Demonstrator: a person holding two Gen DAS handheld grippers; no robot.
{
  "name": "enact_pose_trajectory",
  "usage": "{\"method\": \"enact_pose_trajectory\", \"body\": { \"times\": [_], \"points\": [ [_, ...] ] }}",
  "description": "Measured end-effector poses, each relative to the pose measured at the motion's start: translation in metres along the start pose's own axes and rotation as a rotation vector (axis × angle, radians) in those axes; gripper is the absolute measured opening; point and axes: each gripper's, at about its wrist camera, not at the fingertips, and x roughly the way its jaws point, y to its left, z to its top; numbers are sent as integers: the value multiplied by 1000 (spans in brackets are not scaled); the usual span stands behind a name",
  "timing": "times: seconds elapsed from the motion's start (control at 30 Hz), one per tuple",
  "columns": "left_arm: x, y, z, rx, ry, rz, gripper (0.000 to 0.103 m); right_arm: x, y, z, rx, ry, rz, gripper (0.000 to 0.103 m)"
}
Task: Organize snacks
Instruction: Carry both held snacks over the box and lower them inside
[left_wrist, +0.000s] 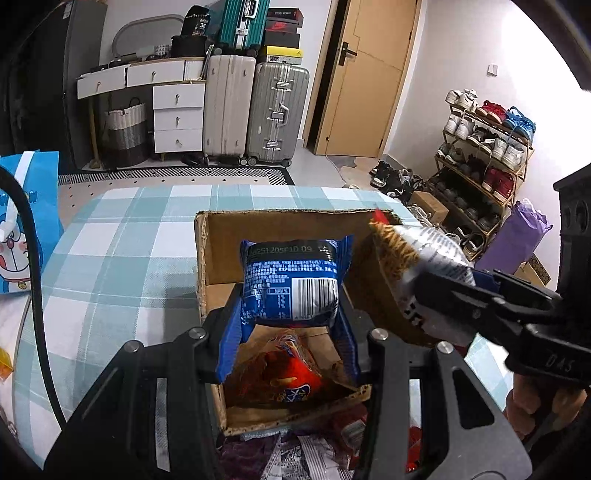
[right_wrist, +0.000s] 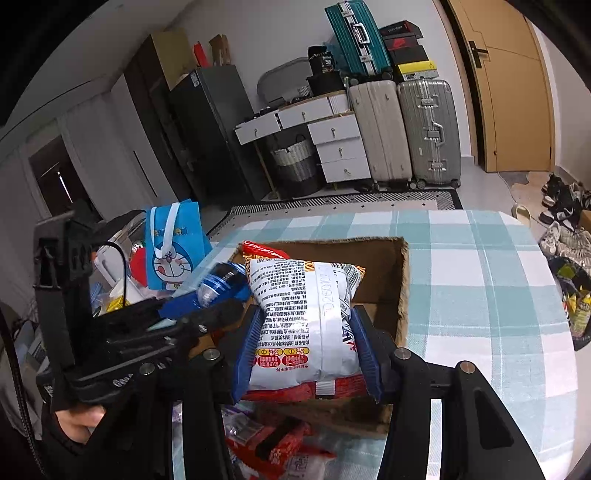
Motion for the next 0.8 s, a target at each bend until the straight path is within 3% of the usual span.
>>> {"method": "enact_pose_trajectory", "body": {
  "times": [0.57,0.8],
  "points": [
    [15,-8,-5,33,40,26,43,43,-11,-5,-9,75,-40,49],
    [-2,1,-9,4,54,-29,62,30,-8,-8,-9,61,-27,50]
  ]
}}
